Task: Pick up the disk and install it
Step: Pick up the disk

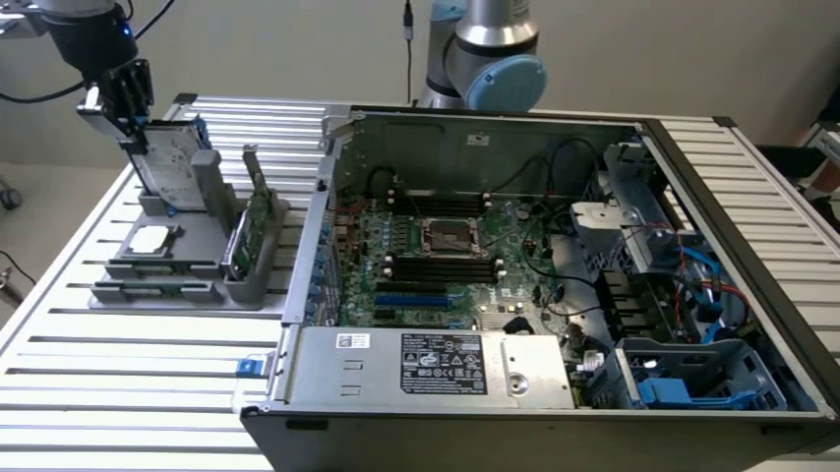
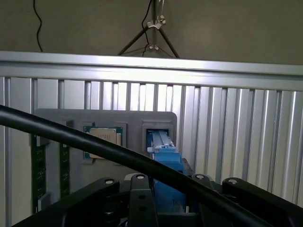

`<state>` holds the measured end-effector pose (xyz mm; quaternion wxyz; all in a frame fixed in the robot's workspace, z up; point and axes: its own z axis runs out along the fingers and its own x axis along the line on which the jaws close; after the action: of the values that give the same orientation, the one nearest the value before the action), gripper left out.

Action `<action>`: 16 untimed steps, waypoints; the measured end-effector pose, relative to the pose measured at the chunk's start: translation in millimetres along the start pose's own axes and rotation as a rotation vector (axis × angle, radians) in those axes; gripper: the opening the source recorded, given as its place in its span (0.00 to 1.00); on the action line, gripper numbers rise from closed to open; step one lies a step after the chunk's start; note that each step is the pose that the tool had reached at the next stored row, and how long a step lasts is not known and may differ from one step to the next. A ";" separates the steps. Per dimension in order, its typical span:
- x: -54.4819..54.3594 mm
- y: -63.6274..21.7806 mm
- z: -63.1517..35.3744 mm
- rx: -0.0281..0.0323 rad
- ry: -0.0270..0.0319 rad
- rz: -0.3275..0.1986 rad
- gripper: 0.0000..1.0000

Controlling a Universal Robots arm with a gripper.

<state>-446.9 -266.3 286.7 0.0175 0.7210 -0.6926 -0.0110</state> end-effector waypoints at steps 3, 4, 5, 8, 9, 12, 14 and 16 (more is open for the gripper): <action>0.0 0.0 -0.6 0.0004 -0.0001 0.000 0.33; -0.1 0.0 -1.2 0.0006 -0.0001 0.000 0.33; -0.3 0.1 -2.1 0.0006 0.0000 0.000 0.33; -1.0 0.2 -5.9 0.0022 0.0002 0.000 0.33; -1.2 0.2 -7.2 0.0030 0.0003 0.000 0.33; -2.0 0.3 -9.9 0.0068 0.0007 0.000 0.33; -2.7 0.4 -12.2 0.0100 0.0011 0.000 0.33; -3.3 0.4 -13.7 0.0141 0.0016 0.000 0.33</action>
<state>-446.9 -262.8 300.4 0.0130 0.7210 -0.6928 -0.0055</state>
